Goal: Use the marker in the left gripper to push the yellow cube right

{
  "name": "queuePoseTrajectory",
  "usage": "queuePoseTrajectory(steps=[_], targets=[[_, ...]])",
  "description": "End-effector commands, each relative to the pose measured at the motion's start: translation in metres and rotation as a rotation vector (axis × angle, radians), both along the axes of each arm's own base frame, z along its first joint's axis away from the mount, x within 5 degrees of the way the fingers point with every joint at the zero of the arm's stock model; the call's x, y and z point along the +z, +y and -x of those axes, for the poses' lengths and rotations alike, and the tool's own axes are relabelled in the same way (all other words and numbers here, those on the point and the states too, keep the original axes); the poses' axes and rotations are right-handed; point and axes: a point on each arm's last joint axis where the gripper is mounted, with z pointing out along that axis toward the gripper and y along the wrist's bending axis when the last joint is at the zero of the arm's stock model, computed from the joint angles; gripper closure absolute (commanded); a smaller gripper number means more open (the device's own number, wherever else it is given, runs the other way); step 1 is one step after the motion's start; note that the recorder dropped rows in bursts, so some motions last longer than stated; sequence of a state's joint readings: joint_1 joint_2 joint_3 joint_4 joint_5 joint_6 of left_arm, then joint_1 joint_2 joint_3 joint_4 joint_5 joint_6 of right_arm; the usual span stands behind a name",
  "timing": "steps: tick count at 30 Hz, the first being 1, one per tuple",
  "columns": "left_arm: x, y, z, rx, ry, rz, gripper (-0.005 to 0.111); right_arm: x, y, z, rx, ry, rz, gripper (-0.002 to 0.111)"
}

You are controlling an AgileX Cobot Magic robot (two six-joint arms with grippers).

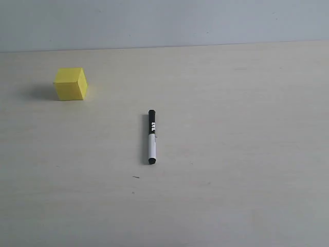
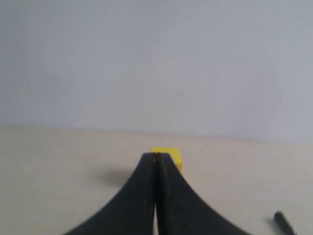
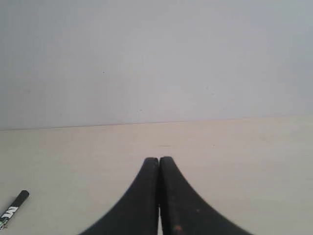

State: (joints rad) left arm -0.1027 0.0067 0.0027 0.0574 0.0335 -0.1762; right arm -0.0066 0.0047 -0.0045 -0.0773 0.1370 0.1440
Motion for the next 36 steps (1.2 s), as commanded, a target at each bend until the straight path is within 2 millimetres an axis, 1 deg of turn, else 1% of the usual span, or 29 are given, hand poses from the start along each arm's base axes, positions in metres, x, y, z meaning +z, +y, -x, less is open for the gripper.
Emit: queuePoseTrajectory(steps=[1, 3, 4, 5, 8, 11, 13, 14, 16, 18, 21, 22, 24, 26, 29, 33, 34, 36], targets=[[0.015, 0.000, 0.002, -0.020, -0.144, 0.141, 0.107, -0.001, 0.000, 0.000, -0.001, -0.003, 0.003, 0.108], [0.018, 0.000, 0.003, -0.024, -0.178, 0.145, 0.107, -0.001, 0.000, 0.000, -0.001, -0.003, 0.003, 0.108], [0.022, 0.000, 0.004, -0.031, -0.229, 0.159, 0.107, -0.001, 0.000, 0.000, -0.001, -0.003, 0.003, 0.108], [0.024, 0.000, 0.005, -0.040, -0.249, 0.194, 0.107, -0.001, 0.000, 0.000, -0.001, -0.003, 0.003, 0.108], [0.025, 0.000, 0.005, -0.069, -0.237, 0.349, 0.107, -0.001, 0.000, 0.000, -0.001, -0.003, 0.005, 0.108], [0.031, 0.000, 0.008, -0.089, -0.305, 0.375, 0.107, -0.001, 0.000, 0.000, -0.001, -0.003, 0.005, 0.108], [0.037, -0.001, 0.010, -0.135, -0.356, 0.493, 0.107, -0.001, 0.000, 0.000, -0.001, -0.003, 0.003, 0.108], [0.041, -0.001, 0.012, -0.145, -0.373, 0.490, 0.107, -0.001, 0.000, 0.000, -0.001, -0.003, 0.003, 0.108], [0.065, -0.001, 0.016, -0.158, -0.427, 0.477, 0.107, -0.001, 0.000, 0.000, -0.001, -0.003, 0.003, 0.108], [0.095, -0.002, 0.009, -0.157, -0.427, 0.460, 0.107, -0.001, 0.000, 0.000, -0.001, -0.003, 0.003, 0.108], [0.129, -0.006, -0.005, -0.146, -0.385, 0.342, 0.107, -0.001, 0.000, 0.000, -0.001, -0.003, 0.003, 0.108], [0.139, -0.008, -0.012, -0.130, -0.348, 0.279, 0.107, -0.001, 0.000, 0.000, -0.001, -0.003, 0.003, 0.108], [0.156, -0.008, -0.027, -0.078, -0.250, 0.158, 0.107, -0.001, 0.000, 0.000, -0.001, -0.003, 0.003, 0.108], [0.174, -0.004, -0.047, 0.003, -0.140, 0.030, 0.107, -0.001, 0.000, 0.000, -0.001, -0.003, 0.003, 0.108], [0.199, 0.001, -0.076, 0.105, -0.028, -0.125, 0.107, -0.001, 0.000, 0.000, -0.001, -0.003, 0.003, 0.108], [0.221, 0.007, -0.098, 0.189, 0.072, -0.364, 0.107, -0.001, 0.000, 0.000, -0.001, -0.003, 0.005, 0.108], [0.221, 0.009, -0.108, 0.206, 0.131, -0.436, 0.107, -0.001, 0.000, 0.000, -0.001, -0.003, 0.005, 0.108], [0.220, 0.013, -0.120, 0.240, 0.250, -0.527, 0.107, -0.001, 0.000, 0.000, -0.001, -0.003, 0.005, 0.108]])
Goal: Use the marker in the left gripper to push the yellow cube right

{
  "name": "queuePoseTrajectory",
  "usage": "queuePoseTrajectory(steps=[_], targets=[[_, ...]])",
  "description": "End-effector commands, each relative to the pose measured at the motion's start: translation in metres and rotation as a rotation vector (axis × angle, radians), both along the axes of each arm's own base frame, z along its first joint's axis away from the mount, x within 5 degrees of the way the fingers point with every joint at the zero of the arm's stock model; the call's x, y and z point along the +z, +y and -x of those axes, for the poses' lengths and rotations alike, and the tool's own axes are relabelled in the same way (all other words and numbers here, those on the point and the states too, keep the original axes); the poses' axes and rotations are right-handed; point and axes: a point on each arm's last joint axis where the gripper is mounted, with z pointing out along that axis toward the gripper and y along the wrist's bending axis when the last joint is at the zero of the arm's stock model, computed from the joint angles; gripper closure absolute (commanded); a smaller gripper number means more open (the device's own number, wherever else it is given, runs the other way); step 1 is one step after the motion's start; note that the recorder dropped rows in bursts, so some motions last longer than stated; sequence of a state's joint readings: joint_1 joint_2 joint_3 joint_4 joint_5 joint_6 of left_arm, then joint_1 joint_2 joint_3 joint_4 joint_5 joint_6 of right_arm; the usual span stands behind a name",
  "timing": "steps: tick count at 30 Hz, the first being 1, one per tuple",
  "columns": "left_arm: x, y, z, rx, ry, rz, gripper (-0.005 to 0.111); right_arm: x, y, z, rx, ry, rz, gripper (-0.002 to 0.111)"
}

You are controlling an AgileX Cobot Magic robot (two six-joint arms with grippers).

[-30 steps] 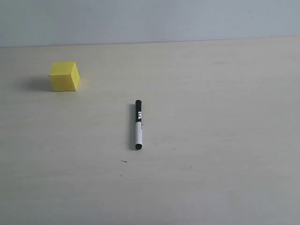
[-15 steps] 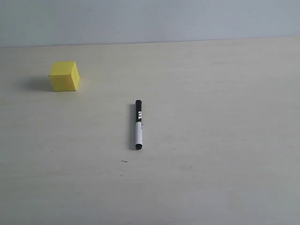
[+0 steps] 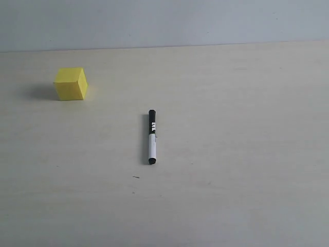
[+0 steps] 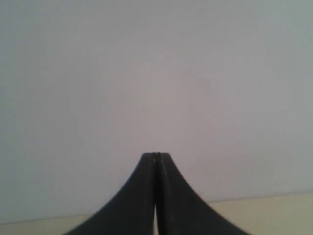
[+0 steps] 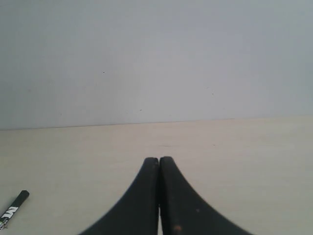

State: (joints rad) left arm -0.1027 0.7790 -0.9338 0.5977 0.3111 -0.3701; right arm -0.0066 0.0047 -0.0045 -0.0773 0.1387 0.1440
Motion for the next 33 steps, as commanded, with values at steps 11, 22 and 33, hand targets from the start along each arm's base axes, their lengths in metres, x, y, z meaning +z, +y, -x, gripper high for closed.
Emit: queuePoseTrajectory(steps=[11, 22, 33], targets=[[-0.044, -0.065, -0.097, -0.156, 0.884, -0.051, 0.106, -0.001, 0.000, 0.000, -0.001, -0.005, 0.005, 0.108], [-0.135, -0.204, -0.128, -0.300, 1.145, 0.063, 0.055, -0.001, 0.000, 0.000, -0.001, -0.005, 0.005, 0.108], [-0.194, -0.273, -0.149, -0.180, 1.299, 0.125, 0.057, -0.001, 0.000, 0.000, -0.001, -0.005, 0.005, 0.108]])
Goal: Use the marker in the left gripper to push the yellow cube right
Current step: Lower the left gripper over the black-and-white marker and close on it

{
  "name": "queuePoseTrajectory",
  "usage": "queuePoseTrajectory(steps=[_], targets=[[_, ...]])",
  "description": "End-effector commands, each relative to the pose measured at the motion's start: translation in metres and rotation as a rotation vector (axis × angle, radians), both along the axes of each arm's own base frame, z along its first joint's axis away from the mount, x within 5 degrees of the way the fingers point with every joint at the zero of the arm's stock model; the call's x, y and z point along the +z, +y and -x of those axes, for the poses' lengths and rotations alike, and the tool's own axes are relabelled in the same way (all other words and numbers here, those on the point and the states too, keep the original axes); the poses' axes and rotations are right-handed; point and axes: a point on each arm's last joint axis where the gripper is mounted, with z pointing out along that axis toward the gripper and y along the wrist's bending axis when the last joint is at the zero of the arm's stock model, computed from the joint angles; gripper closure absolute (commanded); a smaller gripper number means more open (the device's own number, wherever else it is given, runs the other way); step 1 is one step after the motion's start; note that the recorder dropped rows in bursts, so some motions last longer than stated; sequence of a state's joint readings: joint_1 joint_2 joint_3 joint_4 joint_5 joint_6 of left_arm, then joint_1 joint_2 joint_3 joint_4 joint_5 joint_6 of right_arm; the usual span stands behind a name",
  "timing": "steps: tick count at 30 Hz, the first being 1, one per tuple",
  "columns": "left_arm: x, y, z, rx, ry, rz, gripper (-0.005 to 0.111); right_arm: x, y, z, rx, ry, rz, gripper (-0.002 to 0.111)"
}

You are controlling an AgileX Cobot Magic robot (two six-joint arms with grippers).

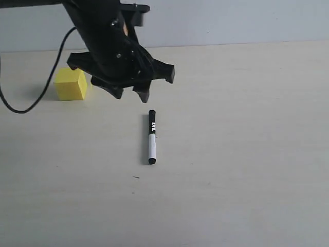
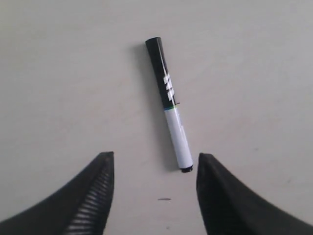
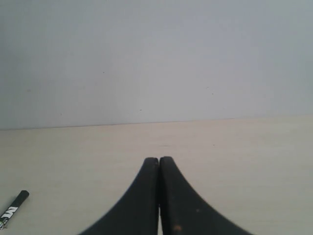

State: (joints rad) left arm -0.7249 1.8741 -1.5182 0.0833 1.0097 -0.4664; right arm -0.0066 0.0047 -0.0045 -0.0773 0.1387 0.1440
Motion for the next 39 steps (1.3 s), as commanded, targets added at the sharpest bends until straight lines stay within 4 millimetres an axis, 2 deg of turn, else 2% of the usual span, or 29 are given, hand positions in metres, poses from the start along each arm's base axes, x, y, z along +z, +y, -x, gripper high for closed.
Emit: queuePoseTrajectory(steps=[1, 8, 21, 39], targets=[[-0.020, -0.019, -0.006, 0.073, 0.039, 0.005, 0.056, -0.001, 0.000, 0.000, -0.001, -0.005, 0.005, 0.108], [-0.063, -0.029, -0.012, 0.159, 0.138, -0.017, 0.049, -0.001, 0.000, 0.000, -0.001, -0.005, 0.005, 0.108], [-0.106, -0.039, -0.018, 0.189, 0.188, -0.010, 0.049, -0.001, 0.000, 0.000, -0.001, -0.005, 0.004, 0.108], [-0.126, -0.043, -0.021, 0.195, 0.197, 0.003, 0.050, -0.001, 0.000, 0.000, -0.001, -0.005, 0.004, 0.108]])
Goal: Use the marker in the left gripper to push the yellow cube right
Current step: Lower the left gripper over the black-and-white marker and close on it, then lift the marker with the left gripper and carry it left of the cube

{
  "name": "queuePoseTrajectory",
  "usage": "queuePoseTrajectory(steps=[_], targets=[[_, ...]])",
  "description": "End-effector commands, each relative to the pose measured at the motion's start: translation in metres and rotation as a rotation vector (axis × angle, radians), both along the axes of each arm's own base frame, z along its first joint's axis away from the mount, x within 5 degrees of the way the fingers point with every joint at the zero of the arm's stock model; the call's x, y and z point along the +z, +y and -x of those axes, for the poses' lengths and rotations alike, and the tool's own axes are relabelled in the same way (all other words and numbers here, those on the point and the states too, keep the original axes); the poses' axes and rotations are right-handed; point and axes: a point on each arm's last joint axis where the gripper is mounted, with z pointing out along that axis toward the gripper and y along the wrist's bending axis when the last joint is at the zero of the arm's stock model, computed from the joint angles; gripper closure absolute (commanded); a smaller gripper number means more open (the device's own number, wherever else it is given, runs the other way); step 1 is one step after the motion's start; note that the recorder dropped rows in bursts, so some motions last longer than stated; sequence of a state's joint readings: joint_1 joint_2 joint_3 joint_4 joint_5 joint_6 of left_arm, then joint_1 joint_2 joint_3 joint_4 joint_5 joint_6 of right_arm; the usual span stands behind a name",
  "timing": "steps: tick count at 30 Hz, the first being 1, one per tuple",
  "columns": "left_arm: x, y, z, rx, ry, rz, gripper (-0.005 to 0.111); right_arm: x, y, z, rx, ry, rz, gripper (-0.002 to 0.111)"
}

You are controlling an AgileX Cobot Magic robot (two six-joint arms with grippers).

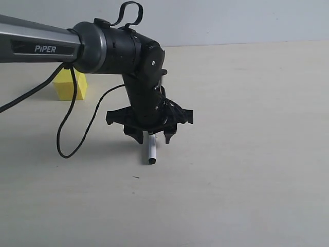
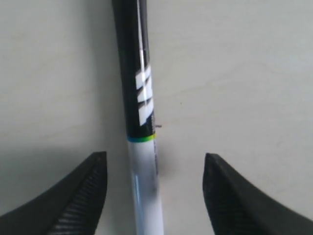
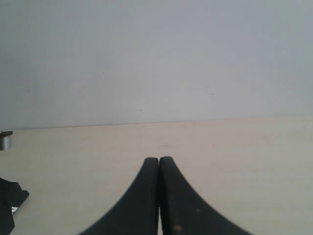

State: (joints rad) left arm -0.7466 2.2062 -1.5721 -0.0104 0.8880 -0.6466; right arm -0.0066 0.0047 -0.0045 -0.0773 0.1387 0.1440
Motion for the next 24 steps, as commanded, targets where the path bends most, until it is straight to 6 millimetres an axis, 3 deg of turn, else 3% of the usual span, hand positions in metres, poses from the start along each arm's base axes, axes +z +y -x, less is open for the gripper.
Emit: queuePoseTrajectory(steps=[1, 9, 11, 18, 22, 24], targets=[[-0.004, -0.003, -0.001, 0.009, 0.004, 0.007, 0.050, -0.001, 0.000, 0.000, -0.001, -0.005, 0.004, 0.108], [-0.008, -0.003, -0.001, 0.006, 0.010, 0.001, 0.052, -0.001, 0.000, 0.000, -0.001, -0.005, 0.004, 0.108], [-0.008, -0.003, -0.001, 0.004, 0.007, -0.002, 0.060, -0.001, 0.000, 0.000, -0.001, -0.005, 0.004, 0.108], [-0.008, -0.003, -0.001, -0.110, -0.003, -0.011, 0.107, -0.001, 0.000, 0.000, -0.001, -0.005, 0.004, 0.108], [0.003, -0.001, 0.001, -0.199, 0.003, -0.025, 0.107, -0.001, 0.000, 0.000, -0.001, -0.005, 0.004, 0.108], [0.028, 0.000, 0.003, -0.312, -0.010, -0.034, 0.107, -0.001, 0.000, 0.000, -0.001, -0.005, 0.004, 0.108]])
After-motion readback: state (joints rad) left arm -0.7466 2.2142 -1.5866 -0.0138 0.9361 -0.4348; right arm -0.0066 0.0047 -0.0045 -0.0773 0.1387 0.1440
